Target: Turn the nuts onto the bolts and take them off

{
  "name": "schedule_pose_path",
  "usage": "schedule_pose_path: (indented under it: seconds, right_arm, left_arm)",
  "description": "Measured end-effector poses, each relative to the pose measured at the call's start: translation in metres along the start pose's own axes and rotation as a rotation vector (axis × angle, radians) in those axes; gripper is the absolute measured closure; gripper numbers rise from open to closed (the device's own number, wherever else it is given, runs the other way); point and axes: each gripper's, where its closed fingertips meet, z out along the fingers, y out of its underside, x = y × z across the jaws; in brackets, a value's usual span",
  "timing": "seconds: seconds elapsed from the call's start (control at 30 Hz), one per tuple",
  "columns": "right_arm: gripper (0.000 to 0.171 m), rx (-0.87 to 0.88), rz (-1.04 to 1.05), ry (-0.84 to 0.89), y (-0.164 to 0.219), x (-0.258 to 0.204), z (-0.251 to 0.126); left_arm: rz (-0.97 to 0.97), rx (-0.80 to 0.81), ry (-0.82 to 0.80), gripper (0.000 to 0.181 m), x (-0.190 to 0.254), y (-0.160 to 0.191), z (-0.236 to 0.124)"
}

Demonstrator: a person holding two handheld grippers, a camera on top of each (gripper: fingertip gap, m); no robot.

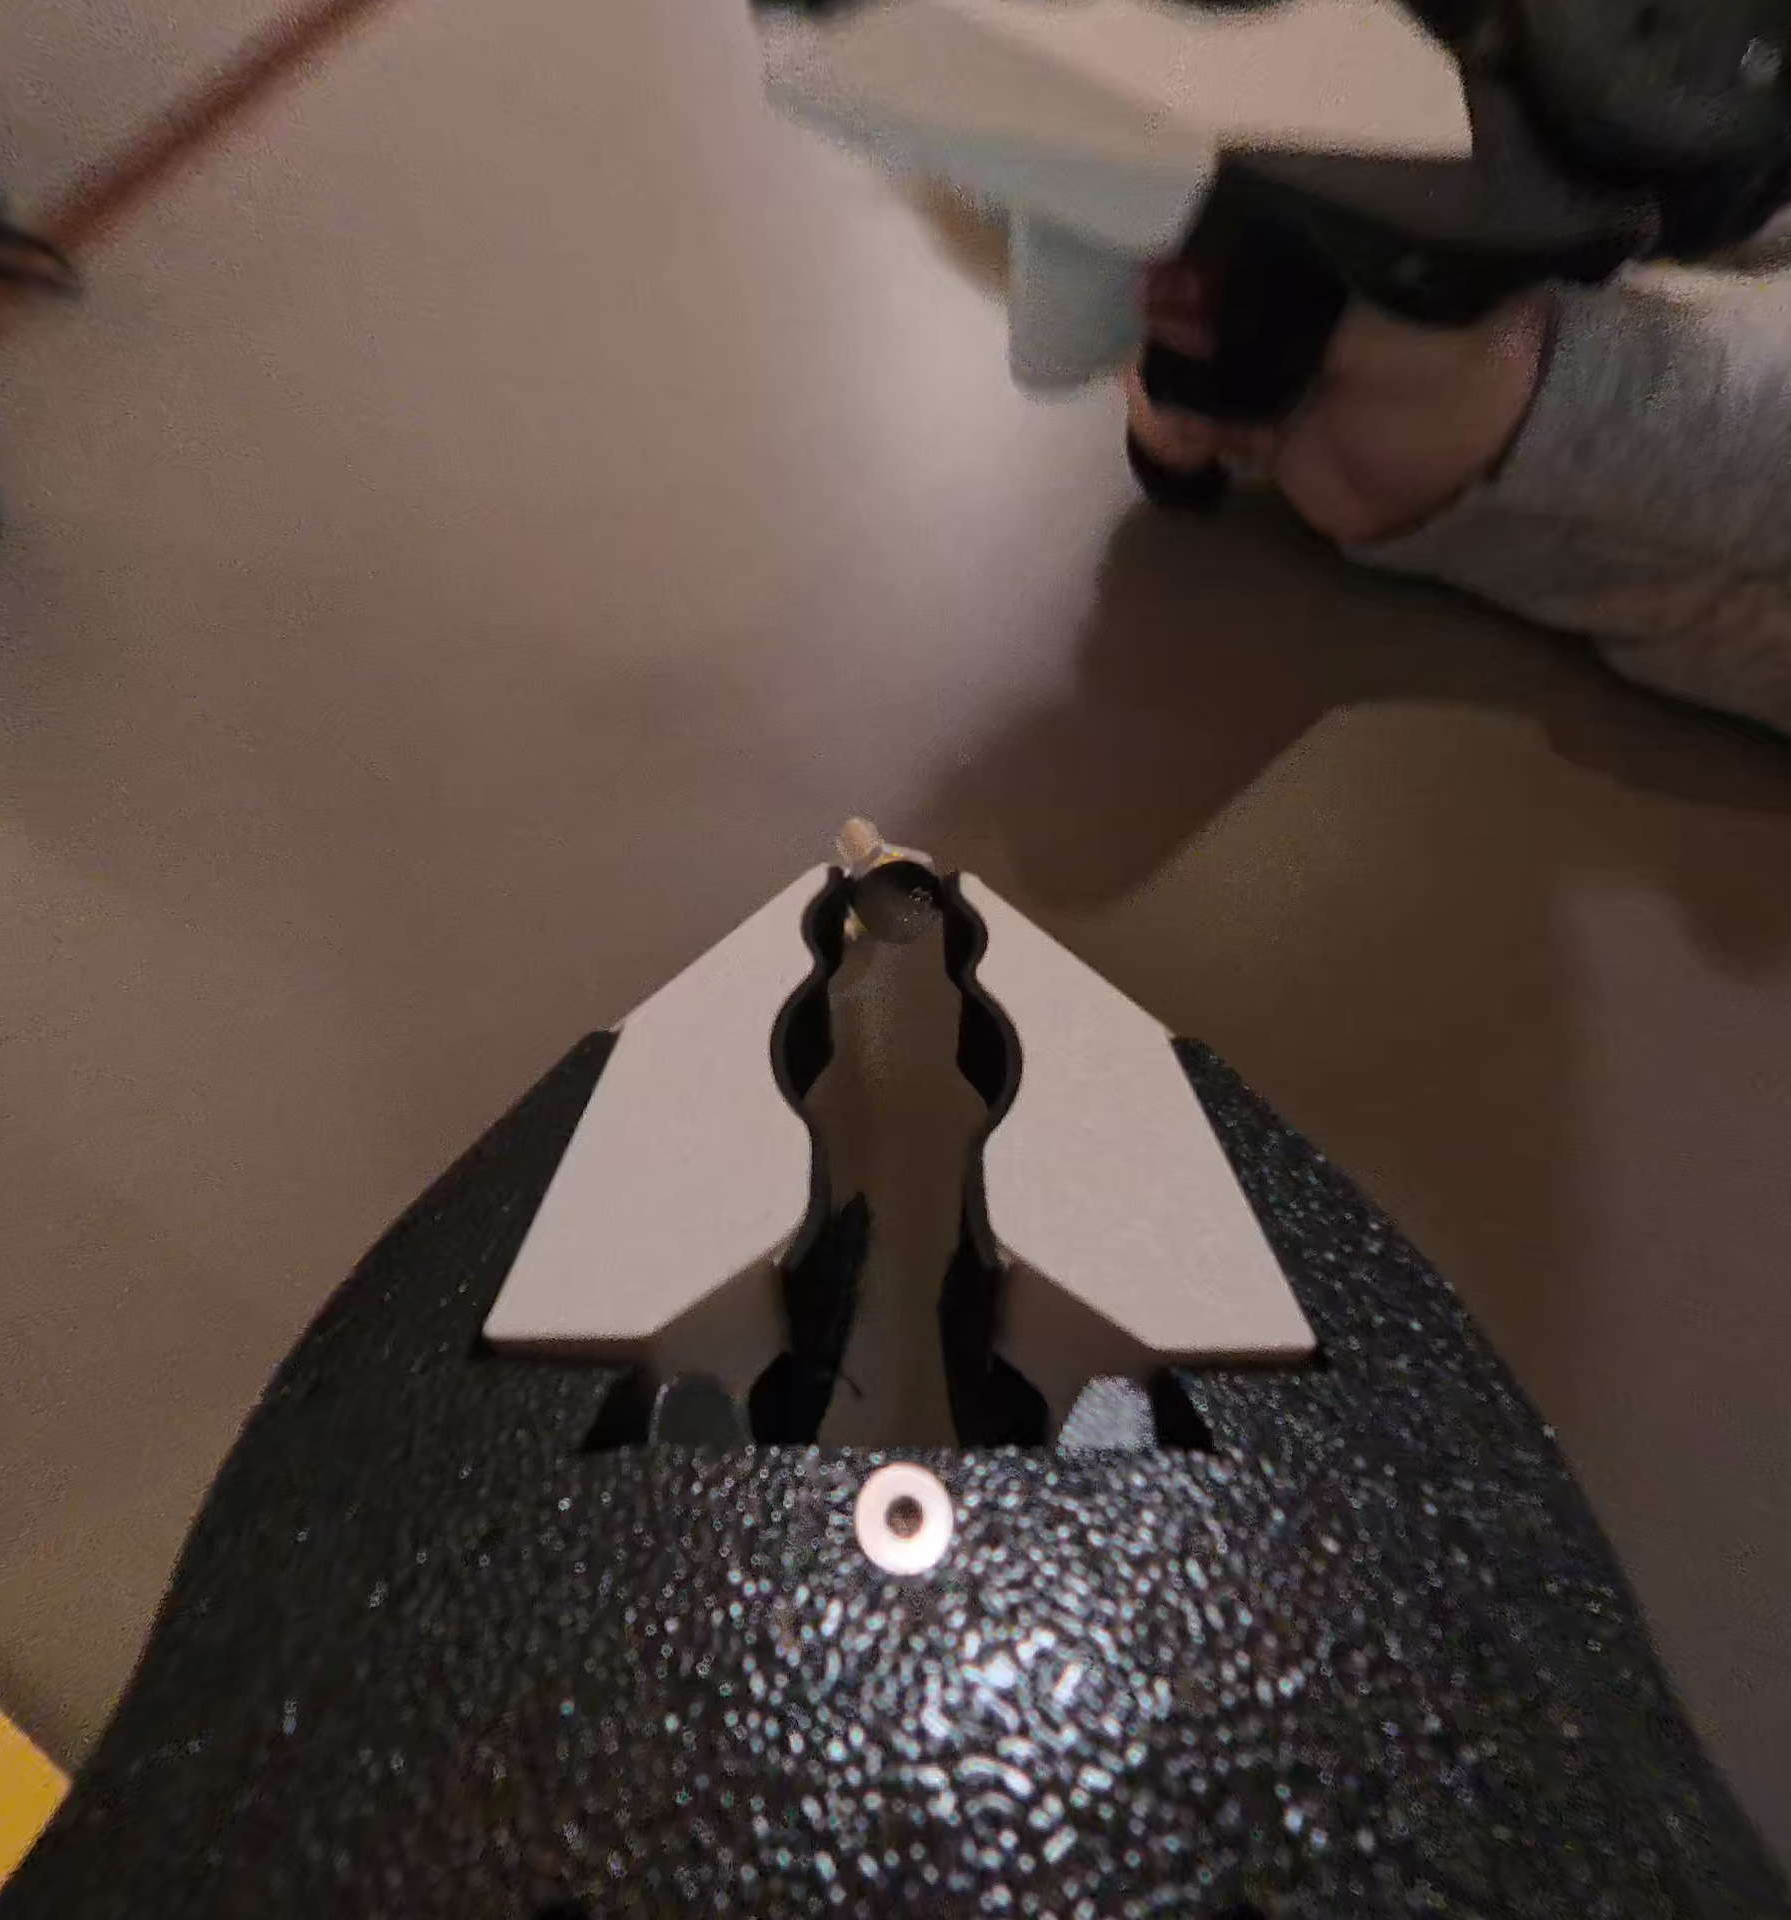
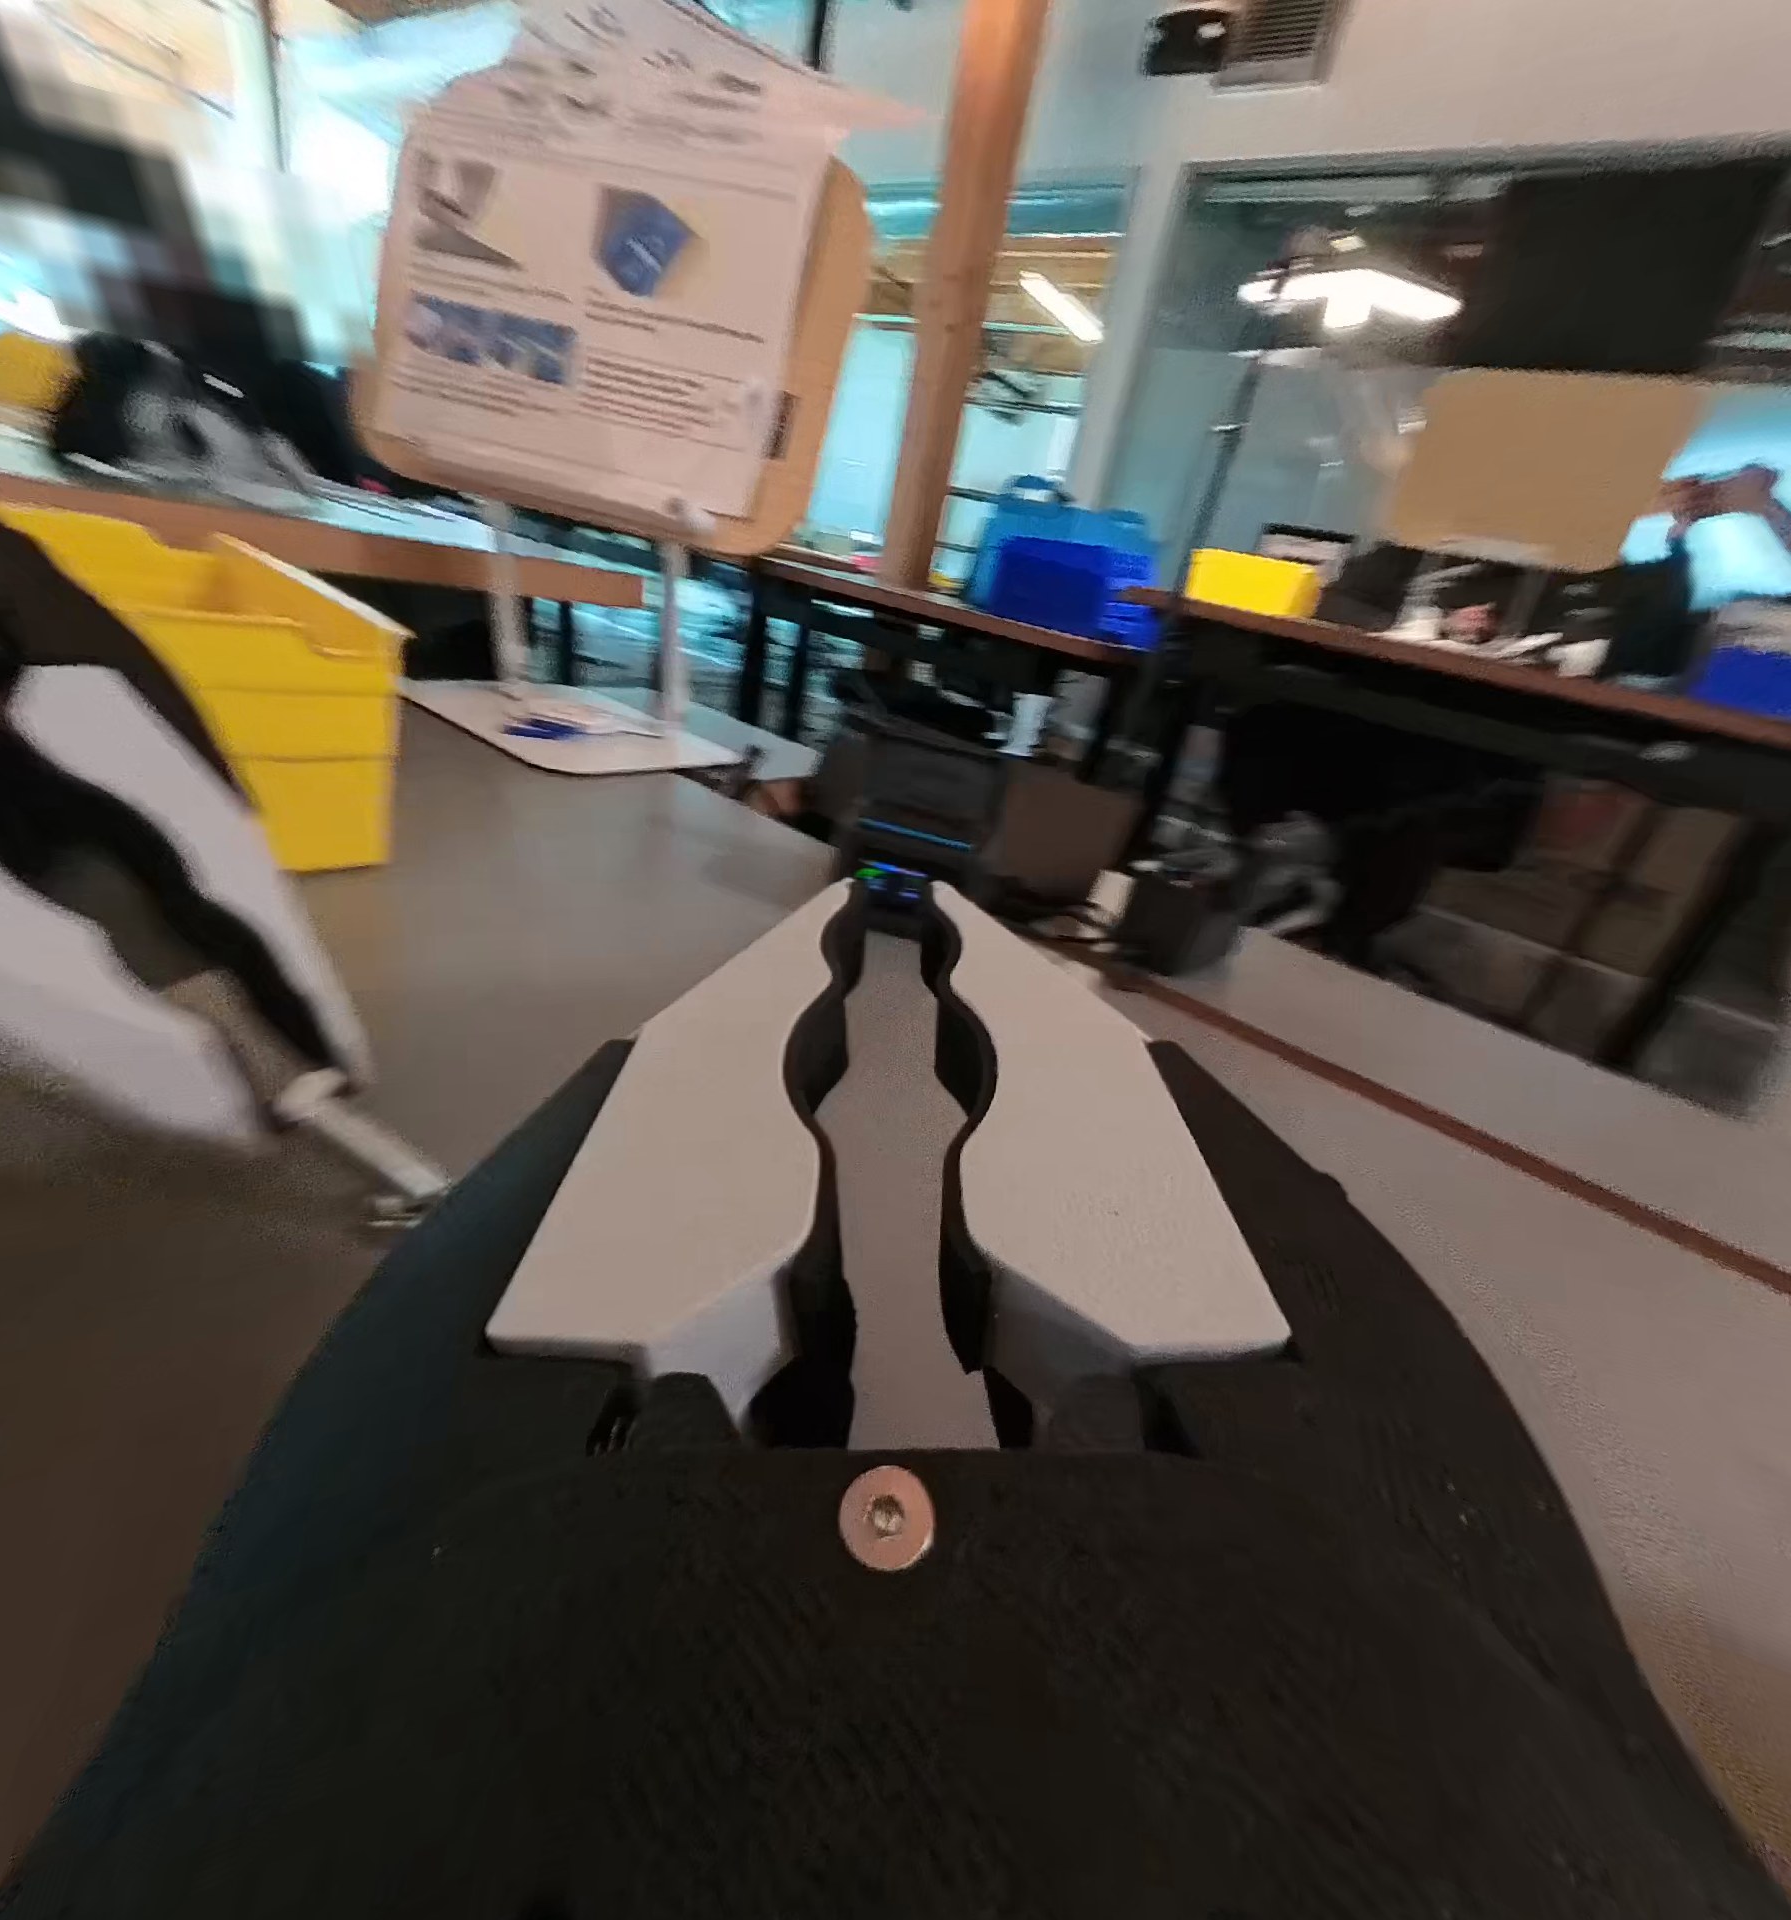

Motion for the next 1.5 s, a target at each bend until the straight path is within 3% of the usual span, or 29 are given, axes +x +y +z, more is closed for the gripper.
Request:
schedule_pose_path:
  seconds: [0.03, 0.13, 0.3, 0.7, 0.87, 1.0, 1.27, 1.5]
  right_arm:
    - [0.157, 0.013, 0.053, -0.075, -0.003, -0.009, 0.0]
    - [0.15, 0.031, 0.244, -0.327, -0.012, -0.04, -0.006]
    - [0.143, 0.01, 0.591, -0.689, -0.026, -0.076, -0.022]
    - [0.135, -0.11, 1.278, -0.98, -0.034, -0.093, -0.026]
    - [0.163, 0.005, 1.46, -1.031, -0.049, -0.081, -0.027]
    - [0.163, -0.023, 1.333, -0.992, -0.045, -0.081, -0.027]
    - [0.163, -0.209, 0.679, -0.896, -0.017, -0.104, -0.035]
    - [0.163, -0.343, 0.349, -0.845, 0.015, -0.116, -0.038]
  left_arm:
    - [0.001, 0.065, -0.027, 0.165, -0.001, -0.008, -0.003]
    - [-0.021, 0.266, -0.044, 0.165, 0.002, -0.03, -0.014]
    - [-0.061, 0.574, 0.073, 0.165, 0.021, -0.057, -0.037]
    - [-0.064, 0.814, 0.098, 0.166, 0.032, -0.081, -0.054]
    - [-0.055, 0.805, 0.118, 0.166, 0.037, -0.081, -0.048]
    - [-0.052, 0.754, 0.114, 0.166, 0.035, -0.074, -0.042]
    - [-0.082, 0.425, 0.201, 0.159, 0.042, -0.035, -0.013]
    - [-0.016, 0.215, 0.127, 0.161, 0.039, -0.007, 0.004]
